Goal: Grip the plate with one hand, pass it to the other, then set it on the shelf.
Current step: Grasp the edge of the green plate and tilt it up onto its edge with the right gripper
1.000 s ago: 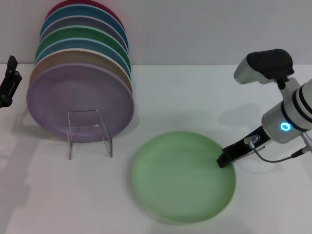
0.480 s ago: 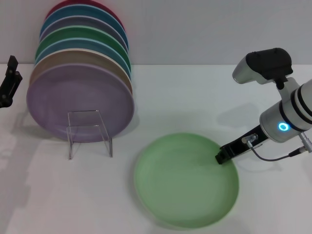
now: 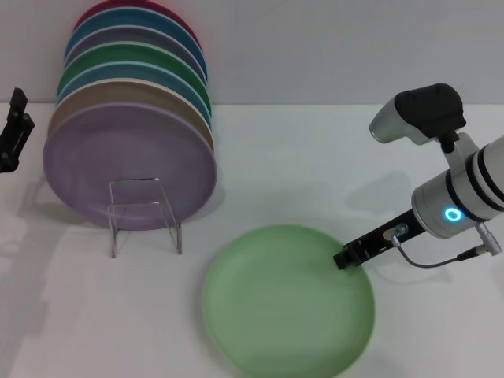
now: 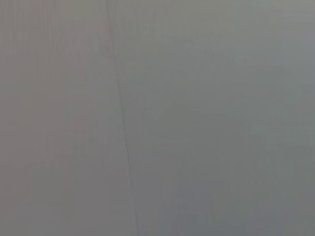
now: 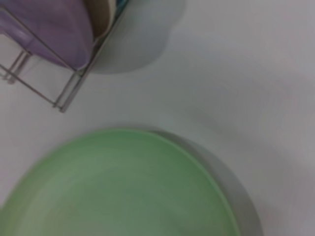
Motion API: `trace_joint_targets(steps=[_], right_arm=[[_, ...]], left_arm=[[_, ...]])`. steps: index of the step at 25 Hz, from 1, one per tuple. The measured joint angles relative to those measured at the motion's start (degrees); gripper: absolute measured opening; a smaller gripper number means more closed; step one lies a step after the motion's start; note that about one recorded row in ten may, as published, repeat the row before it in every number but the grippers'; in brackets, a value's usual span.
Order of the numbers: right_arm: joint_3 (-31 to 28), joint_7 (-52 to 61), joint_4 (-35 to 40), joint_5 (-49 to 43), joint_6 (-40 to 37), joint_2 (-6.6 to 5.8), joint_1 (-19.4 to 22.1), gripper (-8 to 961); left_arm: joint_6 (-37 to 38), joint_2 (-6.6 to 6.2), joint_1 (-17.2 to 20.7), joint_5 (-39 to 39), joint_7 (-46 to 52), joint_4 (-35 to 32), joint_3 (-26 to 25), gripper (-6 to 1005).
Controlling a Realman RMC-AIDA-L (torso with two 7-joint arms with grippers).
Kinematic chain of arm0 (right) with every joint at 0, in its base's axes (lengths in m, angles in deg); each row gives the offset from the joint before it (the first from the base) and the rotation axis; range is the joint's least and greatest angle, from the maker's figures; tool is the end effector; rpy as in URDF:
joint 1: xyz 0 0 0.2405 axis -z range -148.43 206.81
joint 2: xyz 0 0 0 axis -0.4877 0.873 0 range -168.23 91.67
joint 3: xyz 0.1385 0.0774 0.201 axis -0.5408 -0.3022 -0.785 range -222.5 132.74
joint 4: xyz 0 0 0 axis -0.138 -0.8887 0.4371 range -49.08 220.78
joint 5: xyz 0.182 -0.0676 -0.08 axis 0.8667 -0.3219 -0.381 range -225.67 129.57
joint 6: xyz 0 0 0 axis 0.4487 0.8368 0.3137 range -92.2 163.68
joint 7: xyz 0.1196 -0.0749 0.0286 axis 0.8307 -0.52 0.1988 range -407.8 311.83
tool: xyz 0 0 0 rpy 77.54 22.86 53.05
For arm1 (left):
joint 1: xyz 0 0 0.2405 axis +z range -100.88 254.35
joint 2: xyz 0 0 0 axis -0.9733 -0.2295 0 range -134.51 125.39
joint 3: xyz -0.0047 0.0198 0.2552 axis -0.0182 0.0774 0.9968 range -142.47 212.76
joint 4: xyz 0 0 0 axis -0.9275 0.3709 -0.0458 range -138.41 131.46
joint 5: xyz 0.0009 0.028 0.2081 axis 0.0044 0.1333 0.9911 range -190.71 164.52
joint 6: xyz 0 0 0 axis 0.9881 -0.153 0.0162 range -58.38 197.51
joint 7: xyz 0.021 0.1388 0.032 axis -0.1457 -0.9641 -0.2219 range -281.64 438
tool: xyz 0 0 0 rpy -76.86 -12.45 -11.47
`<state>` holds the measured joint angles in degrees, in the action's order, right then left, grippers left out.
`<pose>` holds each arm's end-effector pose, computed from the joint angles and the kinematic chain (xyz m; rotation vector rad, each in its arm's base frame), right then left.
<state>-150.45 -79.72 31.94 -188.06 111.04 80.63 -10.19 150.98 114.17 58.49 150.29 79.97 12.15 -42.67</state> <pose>0.2127 0.3757 -0.0386 -2.5255 1.2943 -0.2708 -0.3058 0.3092 0.0270 -1.4923 -0.1664 -0.7988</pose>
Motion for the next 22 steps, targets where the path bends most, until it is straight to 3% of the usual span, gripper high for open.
trace_joint_targets(steps=[7, 8, 16, 22], right_arm=[[0.01, -6.0, -7.5, 4.5, 1.52, 0.02, 5.0, 47], [0.0, -8.42, -10.1, 6.4, 1.19, 0.07, 7.14, 43], [-1.65, -13.46, -14.19, 13.19, 0.94, -0.06, 11.79, 36], [-4.62, -22.87, -17.33, 20.5, 0.56, 0.07, 16.48, 36]], left_arm=[[1.5, -0.08, 0.41, 0.0, 0.32, 1.32, -0.02, 811], [1.26, -0.19, 0.94, 0.0, 0.71, 3.11, -0.01, 811], [0.57, -0.4, 3.26, 0.77, 0.85, 9.83, 0.52, 811], [-8.35, -0.75, 6.4, 2.11, 0.5, 20.42, 1.79, 810]])
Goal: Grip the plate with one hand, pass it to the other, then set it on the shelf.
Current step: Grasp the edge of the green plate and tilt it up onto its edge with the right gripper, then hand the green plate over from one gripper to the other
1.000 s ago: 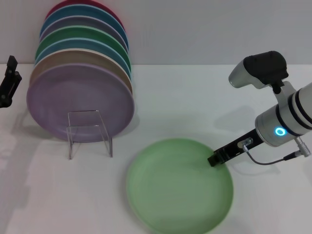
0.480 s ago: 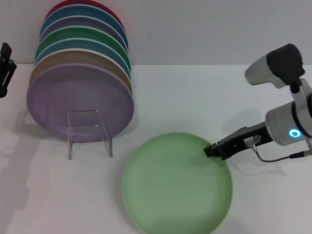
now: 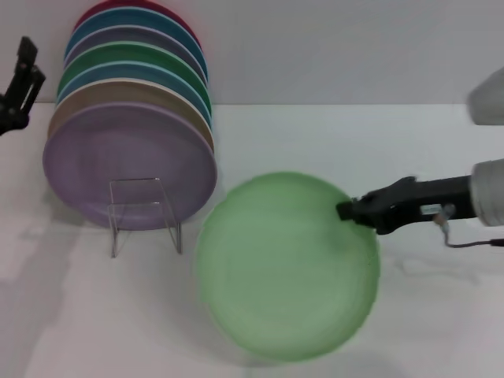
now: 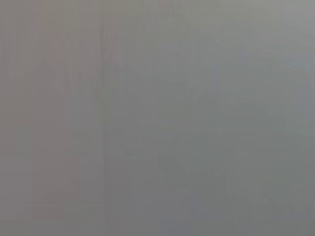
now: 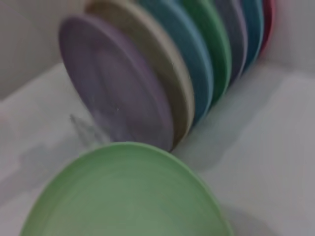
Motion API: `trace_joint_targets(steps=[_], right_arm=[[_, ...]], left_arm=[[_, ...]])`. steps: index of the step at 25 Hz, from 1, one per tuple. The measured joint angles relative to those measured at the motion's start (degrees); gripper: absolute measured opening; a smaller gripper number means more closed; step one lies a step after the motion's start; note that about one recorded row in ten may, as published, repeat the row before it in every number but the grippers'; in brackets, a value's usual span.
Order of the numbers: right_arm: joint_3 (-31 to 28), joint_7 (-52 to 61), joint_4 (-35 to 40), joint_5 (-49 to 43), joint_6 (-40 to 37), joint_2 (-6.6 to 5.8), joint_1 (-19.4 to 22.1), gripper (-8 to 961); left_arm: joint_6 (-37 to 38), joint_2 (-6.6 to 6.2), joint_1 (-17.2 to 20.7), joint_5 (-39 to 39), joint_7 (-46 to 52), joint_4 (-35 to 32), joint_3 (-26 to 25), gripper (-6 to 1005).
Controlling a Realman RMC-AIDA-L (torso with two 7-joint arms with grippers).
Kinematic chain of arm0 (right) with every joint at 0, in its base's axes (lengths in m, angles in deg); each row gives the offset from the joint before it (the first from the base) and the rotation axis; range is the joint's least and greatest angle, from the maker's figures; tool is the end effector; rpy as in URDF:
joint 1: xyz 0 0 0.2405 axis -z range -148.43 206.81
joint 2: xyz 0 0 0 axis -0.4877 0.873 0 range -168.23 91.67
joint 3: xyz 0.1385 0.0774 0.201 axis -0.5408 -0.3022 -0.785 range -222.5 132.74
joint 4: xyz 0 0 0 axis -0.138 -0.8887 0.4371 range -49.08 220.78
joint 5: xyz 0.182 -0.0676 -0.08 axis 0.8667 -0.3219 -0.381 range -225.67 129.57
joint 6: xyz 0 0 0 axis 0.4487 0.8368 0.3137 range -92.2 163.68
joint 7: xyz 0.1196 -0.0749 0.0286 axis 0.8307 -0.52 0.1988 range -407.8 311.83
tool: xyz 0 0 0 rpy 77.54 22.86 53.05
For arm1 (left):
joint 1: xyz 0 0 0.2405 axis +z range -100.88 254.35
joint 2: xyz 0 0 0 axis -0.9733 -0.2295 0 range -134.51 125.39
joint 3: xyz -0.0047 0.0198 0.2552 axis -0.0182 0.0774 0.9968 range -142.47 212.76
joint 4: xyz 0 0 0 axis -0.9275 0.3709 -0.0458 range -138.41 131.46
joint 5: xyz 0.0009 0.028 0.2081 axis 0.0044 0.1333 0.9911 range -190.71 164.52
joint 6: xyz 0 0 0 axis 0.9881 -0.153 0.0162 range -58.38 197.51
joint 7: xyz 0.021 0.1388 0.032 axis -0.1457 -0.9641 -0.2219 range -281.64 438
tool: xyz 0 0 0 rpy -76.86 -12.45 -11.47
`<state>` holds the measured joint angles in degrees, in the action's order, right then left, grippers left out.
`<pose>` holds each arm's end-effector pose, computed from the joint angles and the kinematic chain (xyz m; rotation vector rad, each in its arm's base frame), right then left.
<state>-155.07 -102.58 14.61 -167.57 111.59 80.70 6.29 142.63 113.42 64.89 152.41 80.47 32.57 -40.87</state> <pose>0.2108 0.3486 0.0103 -2.6290 0.9333 0.2558 -0.2637 0.3176 0.0365 -1.4782 -0.1326 -0.9372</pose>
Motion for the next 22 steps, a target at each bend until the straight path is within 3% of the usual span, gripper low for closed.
trace_joint_targets(steps=[1, 2, 3, 4, 5, 6, 7, 8, 9, 10, 11, 12, 13, 15, 16, 17, 19, 21, 22], right_arm=[[-1.86, -6.77, -1.02, 4.43, -1.77, 0.09, 3.24, 36], [-1.86, -6.77, -1.02, 4.43, -1.77, 0.09, 3.24, 36], [-2.81, -10.87, -0.99, 7.2, -2.95, 0.15, 4.83, 36], [-3.64, -14.28, -0.85, 9.42, -3.81, 0.17, 6.16, 36], [-4.85, -21.56, 0.32, 14.57, -5.44, 0.21, 8.6, 36], [-6.51, -32.98, 3.53, 23.6, -7.17, 0.24, 11.45, 36], [-6.51, -32.98, 3.53, 23.6, -7.17, 0.24, 11.45, 36], [-7.6, -40.4, 6.48, 29.0, -7.33, 0.24, 12.66, 36], [-8.56, -47.55, 9.57, 34.51, -7.17, 0.24, 13.5, 36], [-9.32, -55.18, 13.04, 39.93, -6.35, 0.25, 14.06, 36], [-10.03, -68.29, 20.28, 50.14, -4.16, 0.24, 14.3, 36], [-10.03, -68.29, 20.28, 50.14, -4.16, 0.24, 14.3, 36], [-10.05, -77.3, 26.05, 56.31, -2.96, 0.36, 13.87, 36], [-9.93, -80.54, 28.07, 58.2, -2.7, 0.46, 13.53, 36], [-9.7, -85.69, 32.76, 61.17, -2.65, 0.61, 12.01, 36], [-9.69, -87.51, 34.99, 62.1, -2.63, 0.6, 11.02, 35], [-10.03, -89.85, 39.02, 62.85, -2.75, 0.46, 9.05, 35], [-10.62, -90.78, 41.91, 62.91, -2.99, 0.31, 7.24, 35], [-10.81, -90.95, 42.85, 62.89, -3.05, 0.23, 6.55, 35]], left_arm=[[-4.13, -0.48, 1.65, 0.11, -0.18, 4.69, 0.86, 810], [-4.13, -0.48, 1.65, 0.11, -0.18, 4.69, 0.86, 810], [-9.64, -1.74, 3.38, 0.08, 0.29, 11.06, 2.34, 810], [-9.64, -1.74, 3.38, 0.08, 0.29, 11.06, 2.34, 810], [-12.41, -2.59, 4.09, 0.14, 0.61, 13.82, 3.31, 810], [-18.14, -4.67, 5.06, 0.11, 1.51, 19.81, 5.37, 810], [-18.14, -4.67, 5.06, 0.11, 1.51, 19.81, 5.37, 810], [-25.88, -7.54, 5.49, 0.1, 3.87, 26.72, 7.38, 810], [-25.88, -7.54, 5.49, 0.1, 3.87, 26.72, 7.38, 810], [-28.93, -8.6, 5.49, 0.16, 5.2, 29.01, 7.98, 810], [-35.42, -11.27, 5.15, 0.14, 8.14, 34.02, 9.2, 810], [-39.9, -13.36, 4.5, 0.14, 10.23, 37.15, 10.11, 810], [-45.31, -15.95, 3.61, 0.15, 12.82, 40.8, 11.48, 810], [-51.83, -19.42, 2.14, 0.13, 15.89, 46.06, 13.48, 810], [-56.59, -21.86, 1.24, 0.11, 17.45, 51.37, 14.98, 810], [-61.78, -22.62, 1.25, 0.11, 16.9, 56.56, 15.42, 810], [-64.28, -22.66, 1.35, 0.1, 16.28, 58.89, 15.42, 810], [-70.96, -22.72, 1.22, 0.05, 14.61, 63.91, 15.48, 810], [-77.75, -22.39, 0.23, -0.09, 12.63, 67.63, 15.82, 809]])
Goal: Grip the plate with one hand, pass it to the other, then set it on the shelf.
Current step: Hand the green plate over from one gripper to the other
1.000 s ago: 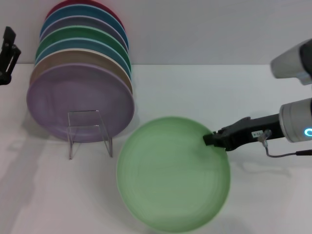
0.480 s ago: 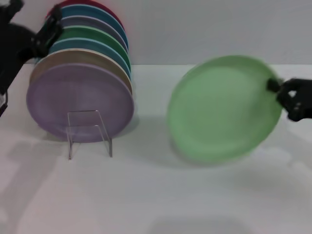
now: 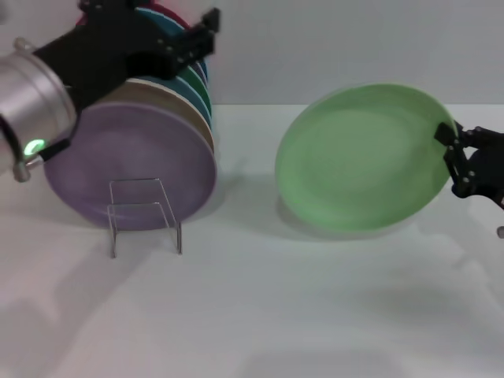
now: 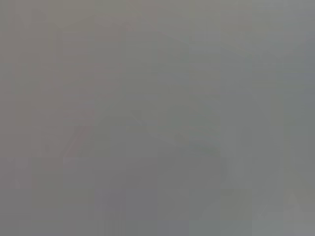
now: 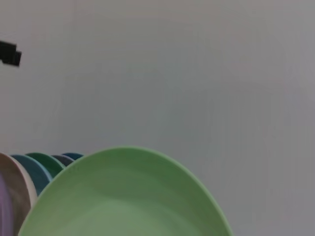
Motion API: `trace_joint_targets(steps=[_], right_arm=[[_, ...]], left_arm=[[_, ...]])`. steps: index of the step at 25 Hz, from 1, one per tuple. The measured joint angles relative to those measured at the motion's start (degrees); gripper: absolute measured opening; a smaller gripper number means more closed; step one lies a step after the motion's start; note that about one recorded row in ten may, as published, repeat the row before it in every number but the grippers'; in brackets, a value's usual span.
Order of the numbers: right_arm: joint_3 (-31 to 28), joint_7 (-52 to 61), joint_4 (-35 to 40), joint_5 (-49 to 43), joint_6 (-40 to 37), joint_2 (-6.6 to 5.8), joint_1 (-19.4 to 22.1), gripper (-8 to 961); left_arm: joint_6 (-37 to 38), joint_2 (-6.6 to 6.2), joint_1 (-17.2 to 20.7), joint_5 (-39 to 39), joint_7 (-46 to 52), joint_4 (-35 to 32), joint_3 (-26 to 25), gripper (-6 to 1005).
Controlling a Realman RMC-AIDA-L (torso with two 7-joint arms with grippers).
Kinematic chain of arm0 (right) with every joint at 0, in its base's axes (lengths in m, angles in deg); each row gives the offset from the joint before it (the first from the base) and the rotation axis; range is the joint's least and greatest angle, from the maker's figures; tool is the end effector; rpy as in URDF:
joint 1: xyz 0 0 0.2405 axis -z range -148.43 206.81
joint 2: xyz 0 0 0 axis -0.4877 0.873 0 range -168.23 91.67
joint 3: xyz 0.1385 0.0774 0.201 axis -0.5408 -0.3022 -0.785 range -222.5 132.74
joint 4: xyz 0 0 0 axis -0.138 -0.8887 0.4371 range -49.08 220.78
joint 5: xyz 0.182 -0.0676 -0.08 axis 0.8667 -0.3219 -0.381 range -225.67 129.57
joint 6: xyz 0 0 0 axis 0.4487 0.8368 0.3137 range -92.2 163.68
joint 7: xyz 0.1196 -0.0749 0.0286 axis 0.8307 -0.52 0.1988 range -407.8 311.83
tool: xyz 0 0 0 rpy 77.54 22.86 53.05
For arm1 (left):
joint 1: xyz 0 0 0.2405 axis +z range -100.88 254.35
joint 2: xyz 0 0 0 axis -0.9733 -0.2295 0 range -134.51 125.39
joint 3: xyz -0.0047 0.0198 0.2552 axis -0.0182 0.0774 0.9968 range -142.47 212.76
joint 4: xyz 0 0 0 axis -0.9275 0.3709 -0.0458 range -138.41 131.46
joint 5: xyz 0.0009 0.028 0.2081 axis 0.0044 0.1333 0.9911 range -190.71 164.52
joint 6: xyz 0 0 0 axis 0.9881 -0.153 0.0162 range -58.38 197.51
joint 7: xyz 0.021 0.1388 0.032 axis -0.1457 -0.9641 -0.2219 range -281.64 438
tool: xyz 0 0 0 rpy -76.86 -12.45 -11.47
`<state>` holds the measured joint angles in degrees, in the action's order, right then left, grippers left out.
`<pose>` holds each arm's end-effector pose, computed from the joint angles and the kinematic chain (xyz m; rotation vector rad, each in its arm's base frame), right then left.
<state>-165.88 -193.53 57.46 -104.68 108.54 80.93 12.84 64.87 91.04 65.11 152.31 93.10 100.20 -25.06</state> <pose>0.3076 0.3187 0.0226 -1.9758 0.2605 0.7990 -0.1020 0.3261 0.0489 -2.1413 -0.2943 -0.6922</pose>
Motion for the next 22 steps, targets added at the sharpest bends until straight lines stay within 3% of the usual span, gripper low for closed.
trace_joint_targets(steps=[3, 4, 5, 6, 7, 8, 9, 10, 11, 12, 13, 14, 15, 18, 22], right_arm=[[-0.11, -0.5, 1.1, -0.15, -0.14, -0.06, -0.96, 35], [-0.12, -0.72, 1.11, -0.15, -0.11, -0.06, -1.04, 35], [-0.13, -0.87, 1.11, -0.13, 0.23, -0.07, -1.09, 35], [-0.14, -0.88, 1.04, -0.11, 0.48, -0.08, -1.1, 35], [-0.14, -0.88, 0.95, -0.1, 0.62, -0.08, -1.09, 35], [-0.14, -0.91, 0.95, -0.1, 0.66, -0.11, -1.09, 35], [-0.14, -0.91, 0.95, -0.1, 0.66, -0.11, -1.09, 35], [-0.16, -1.01, 1.0, -0.14, 0.59, -0.16, -1.12, 35], [-0.16, -1.01, 1.0, -0.14, 0.59, -0.16, -1.12, 35], [-0.17, -1.04, 1.07, -0.26, 0.5, -0.18, -1.17, 35], [-0.17, -1.11, 1.11, -0.39, 0.44, -0.19, -1.23, 35], [-0.17, -1.11, 1.11, -0.39, 0.44, -0.19, -1.23, 35], [-0.17, -1.21, 1.14, -0.4, 0.46, -0.2, -1.24, 35], [-0.03, -1.23, 1.15, -0.41, 0.68, -0.21, -1.23, 35], [0.54, -1.24, 1.2, -0.47, 1.21, -0.22, -1.54, 35]], left_arm=[[-3.01, 0.36, -0.56, -0.12, -1.07, 1.47, 0.19, 809], [-10.7, 2.32, -1.68, -0.66, -4.87, 4.35, 0.11, 809], [-10.7, 2.32, -1.68, -0.66, -4.87, 4.35, 0.11, 809], [-19.41, 6.66, -2.15, -3.25, -13.07, 6.56, -1.77, 809], [-19.41, 6.66, -2.15, -3.25, -13.07, 6.56, -1.77, 809], [-24.68, 10.85, -2.14, -7.74, -21.94, 7.24, -4.85, 809], [-24.68, 10.85, -2.14, -7.74, -21.94, 7.24, -4.85, 809], [-29.14, 15.46, -1.82, -12.65, -31.27, 7.4, -8.5, 809], [-29.14, 15.46, -1.82, -12.65, -31.27, 7.4, -8.5, 809], [-31.16, 17.76, -1.63, -14.71, -35.29, 7.41, -10.42, 809], [-35.12, 21.6, -1.16, -17.78, -43.07, 7.3, -14.06, 806], [-35.12, 21.6, -1.16, -17.78, -43.07, 7.3, -14.06, 803], [-36.51, 22.38, -1.12, -19.3, -45.52, 7.18, -15.15, 801], [-37.79, 21.95, -1.63, -23.86, -47.96, 6.47, -15.65, 792], [-38.12, 22.21, -1.54, -24.46, -50.03, 5.46, -15.29, 781]])
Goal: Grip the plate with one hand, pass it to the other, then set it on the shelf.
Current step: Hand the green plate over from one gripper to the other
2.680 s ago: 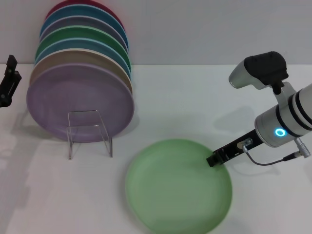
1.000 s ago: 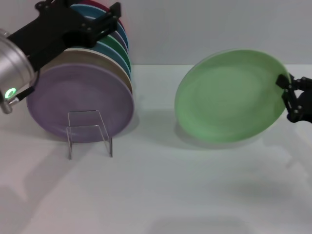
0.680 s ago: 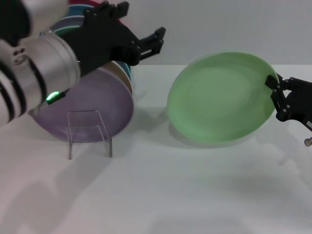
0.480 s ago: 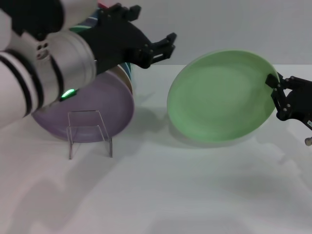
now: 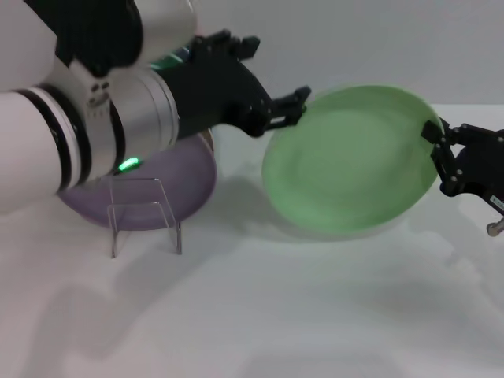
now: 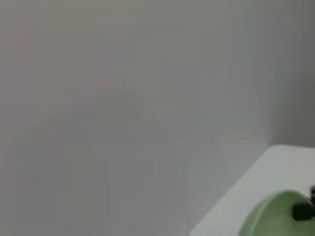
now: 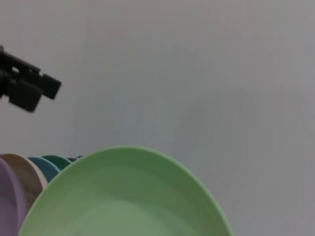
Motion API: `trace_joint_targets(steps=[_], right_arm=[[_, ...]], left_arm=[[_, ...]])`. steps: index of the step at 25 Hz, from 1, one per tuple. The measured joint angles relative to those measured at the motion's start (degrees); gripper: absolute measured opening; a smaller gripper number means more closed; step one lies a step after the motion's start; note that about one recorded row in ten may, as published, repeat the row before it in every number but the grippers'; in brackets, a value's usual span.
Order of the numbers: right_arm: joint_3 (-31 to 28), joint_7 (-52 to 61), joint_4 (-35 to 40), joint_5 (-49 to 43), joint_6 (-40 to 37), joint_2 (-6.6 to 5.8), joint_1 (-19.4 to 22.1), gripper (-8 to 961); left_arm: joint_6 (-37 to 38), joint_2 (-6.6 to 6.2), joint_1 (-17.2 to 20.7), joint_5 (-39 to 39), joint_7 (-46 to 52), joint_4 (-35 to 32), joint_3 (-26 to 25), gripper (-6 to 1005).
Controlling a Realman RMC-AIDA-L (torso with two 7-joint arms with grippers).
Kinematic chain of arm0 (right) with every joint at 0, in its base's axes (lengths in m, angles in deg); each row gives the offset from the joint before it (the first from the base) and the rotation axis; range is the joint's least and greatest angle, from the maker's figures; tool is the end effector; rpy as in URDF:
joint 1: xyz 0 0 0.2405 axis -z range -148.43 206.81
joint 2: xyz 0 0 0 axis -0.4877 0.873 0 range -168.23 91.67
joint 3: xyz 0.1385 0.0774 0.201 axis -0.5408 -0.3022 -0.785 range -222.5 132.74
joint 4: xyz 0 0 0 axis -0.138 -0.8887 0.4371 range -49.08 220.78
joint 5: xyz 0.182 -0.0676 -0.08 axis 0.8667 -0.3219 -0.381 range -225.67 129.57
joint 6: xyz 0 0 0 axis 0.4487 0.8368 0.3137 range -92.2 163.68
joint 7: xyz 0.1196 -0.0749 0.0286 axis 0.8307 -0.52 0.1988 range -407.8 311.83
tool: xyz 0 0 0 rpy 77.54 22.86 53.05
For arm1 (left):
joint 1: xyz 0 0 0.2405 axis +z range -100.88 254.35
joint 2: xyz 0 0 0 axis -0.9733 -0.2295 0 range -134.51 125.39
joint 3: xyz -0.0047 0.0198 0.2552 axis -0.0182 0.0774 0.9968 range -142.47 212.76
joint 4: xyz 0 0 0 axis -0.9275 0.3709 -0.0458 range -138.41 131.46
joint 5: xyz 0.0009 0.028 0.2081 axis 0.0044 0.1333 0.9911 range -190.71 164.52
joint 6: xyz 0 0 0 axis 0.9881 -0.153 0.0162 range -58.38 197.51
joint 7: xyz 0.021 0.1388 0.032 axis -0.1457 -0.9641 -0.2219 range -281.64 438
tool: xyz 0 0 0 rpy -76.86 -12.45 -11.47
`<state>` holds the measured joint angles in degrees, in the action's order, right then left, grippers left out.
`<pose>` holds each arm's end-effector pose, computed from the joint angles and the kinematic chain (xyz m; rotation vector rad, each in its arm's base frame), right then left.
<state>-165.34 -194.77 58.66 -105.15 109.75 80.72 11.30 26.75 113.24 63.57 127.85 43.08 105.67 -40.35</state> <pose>0.2994 0.3225 0.0179 -2.0071 0.2158 0.8137 -0.0616 0.3197 0.0115 -2.3442 -0.1811 -0.3976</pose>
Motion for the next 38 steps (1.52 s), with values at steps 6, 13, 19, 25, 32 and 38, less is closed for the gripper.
trace_joint_targets(steps=[6, 13, 19, 25, 32, 38], right_arm=[[1.19, 0.37, 0.16, -0.02, 1.26, 0.06, -0.44, 36], [1.62, 1.4, 0.82, 0.0, 3.98, 0.14, -0.36, 36], [1.64, 1.51, 1.44, 0.15, 6.1, 0.16, 0.1, 36], [1.64, 1.99, 1.54, -0.03, 6.66, 0.26, 0.5, 36], [1.63, 2.12, 1.72, 0.14, 7.65, 0.27, 0.79, 37], [1.5, 4.06, 1.49, 0.22, 7.96, 0.14, 1.02, 37]], left_arm=[[0.91, 0.21, 0.28, -0.01, -3.64, -1.89, 3.25, 764], [5.13, 0.36, 0.43, 0.28, -6.55, -4.63, 5.83, 744], [5.3, 0.35, 0.13, 0.05, -6.62, -5.82, 5.92, 727], [5.92, 0.38, 0.13, 0.23, -6.71, -6.61, 6.25, 711], [10.0, 0.43, 1.66, 0.38, -7.41, -6.61, 7.28, 691], [9.89, 0.36, 1.37, 0.08, -7.39, -6.76, 7.29, 452]])
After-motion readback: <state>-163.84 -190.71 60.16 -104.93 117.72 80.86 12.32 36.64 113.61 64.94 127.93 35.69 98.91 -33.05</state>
